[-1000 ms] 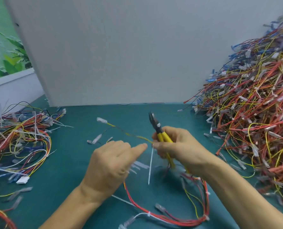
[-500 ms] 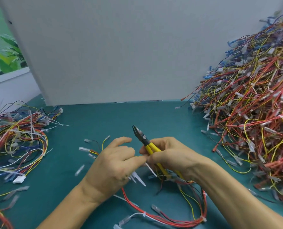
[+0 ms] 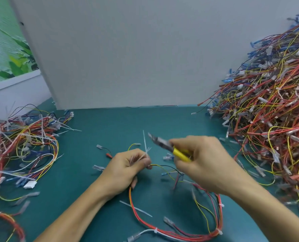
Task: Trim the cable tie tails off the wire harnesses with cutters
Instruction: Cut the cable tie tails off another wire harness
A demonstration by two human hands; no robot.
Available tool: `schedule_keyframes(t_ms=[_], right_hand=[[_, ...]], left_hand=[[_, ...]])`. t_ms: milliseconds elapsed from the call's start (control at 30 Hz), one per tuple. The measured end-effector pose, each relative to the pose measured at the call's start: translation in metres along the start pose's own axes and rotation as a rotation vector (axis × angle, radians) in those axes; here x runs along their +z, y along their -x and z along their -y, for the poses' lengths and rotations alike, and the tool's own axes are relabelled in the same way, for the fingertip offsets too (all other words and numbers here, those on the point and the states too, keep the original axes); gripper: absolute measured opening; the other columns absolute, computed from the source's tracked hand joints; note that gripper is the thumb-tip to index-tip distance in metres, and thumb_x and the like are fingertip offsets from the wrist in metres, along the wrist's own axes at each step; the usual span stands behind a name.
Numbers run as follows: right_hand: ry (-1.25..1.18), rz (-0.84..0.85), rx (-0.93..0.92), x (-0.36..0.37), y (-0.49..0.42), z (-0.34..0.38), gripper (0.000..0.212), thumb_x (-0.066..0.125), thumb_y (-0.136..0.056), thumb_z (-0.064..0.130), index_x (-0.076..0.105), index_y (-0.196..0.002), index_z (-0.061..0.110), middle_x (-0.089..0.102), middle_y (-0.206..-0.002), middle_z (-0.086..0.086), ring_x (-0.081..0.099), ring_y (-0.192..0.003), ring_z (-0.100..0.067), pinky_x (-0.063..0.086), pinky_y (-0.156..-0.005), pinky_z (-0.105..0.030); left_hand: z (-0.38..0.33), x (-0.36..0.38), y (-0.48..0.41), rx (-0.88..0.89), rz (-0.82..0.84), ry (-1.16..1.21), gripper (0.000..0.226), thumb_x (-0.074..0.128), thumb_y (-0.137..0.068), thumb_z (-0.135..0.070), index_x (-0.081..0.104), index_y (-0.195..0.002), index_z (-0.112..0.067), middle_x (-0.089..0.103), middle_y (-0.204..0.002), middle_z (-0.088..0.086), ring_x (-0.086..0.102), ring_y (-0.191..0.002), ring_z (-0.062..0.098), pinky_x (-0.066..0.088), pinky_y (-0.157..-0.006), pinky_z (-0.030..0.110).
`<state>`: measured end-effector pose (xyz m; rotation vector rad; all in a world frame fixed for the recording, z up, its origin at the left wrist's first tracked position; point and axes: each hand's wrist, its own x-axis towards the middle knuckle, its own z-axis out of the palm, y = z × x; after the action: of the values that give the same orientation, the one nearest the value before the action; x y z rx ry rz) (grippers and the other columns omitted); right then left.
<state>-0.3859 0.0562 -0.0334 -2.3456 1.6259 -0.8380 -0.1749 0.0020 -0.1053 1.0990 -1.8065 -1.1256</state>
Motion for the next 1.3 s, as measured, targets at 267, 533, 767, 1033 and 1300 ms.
schedule_keyframes(t_ms=[267,533,767,1033,1300], right_hand=[[0.274,0.201,0.063,0.024,0.011,-0.025,0.004,0.052,-0.082,0.021,0.053,-0.086,0.022,0.042,-0.078,0.007,0.050,-0.082,-0.024,0.047,-0.068,-0.035],[0.376,0.281,0.064,0.025,0.010,-0.021,0.017,0.047,-0.079,0.020,0.055,-0.094,0.022,0.048,-0.088,0.005,0.054,-0.088,-0.026,0.048,-0.066,-0.033],[0.407,0.306,0.049,0.025,0.009,-0.021,0.012,0.047,-0.082,0.022,0.053,-0.092,0.023,0.045,-0.087,0.005,0.053,-0.087,-0.026,0.048,-0.067,-0.032],[0.451,0.334,0.008,0.023,0.009,-0.020,0.008,0.046,-0.089,0.028,0.053,-0.091,0.027,0.045,-0.089,0.006,0.054,-0.087,-0.027,0.045,-0.065,-0.032],[0.504,0.381,-0.029,0.023,0.009,-0.016,0.006,0.046,-0.090,0.018,0.051,-0.092,0.022,0.039,-0.088,0.006,0.052,-0.085,-0.028,0.049,-0.068,-0.034]], left_hand=[[0.000,-0.001,-0.002,-0.057,0.041,0.130,0.020,0.062,-0.081,-0.027,0.053,-0.090,-0.012,0.072,-0.078,0.013,0.044,-0.039,0.021,0.036,-0.045,0.027],[-0.001,0.000,-0.001,-0.006,0.081,0.077,0.007,0.057,-0.085,-0.028,0.054,-0.081,-0.024,0.071,-0.076,0.008,0.039,-0.038,0.021,0.039,-0.047,0.032],[-0.001,0.000,0.001,0.060,0.081,-0.011,0.020,0.056,-0.095,-0.012,0.053,-0.080,-0.025,0.066,-0.063,-0.007,0.043,-0.040,0.020,0.038,-0.043,0.022],[0.001,0.001,0.000,0.073,0.088,-0.043,0.007,0.056,-0.086,-0.029,0.054,-0.080,-0.026,0.052,-0.053,-0.010,0.042,-0.039,0.020,0.038,-0.045,0.023],[0.000,0.002,0.001,0.072,0.065,-0.078,0.011,0.059,-0.087,-0.022,0.054,-0.077,-0.023,0.052,-0.056,-0.006,0.045,-0.038,0.019,0.036,-0.043,0.020]])
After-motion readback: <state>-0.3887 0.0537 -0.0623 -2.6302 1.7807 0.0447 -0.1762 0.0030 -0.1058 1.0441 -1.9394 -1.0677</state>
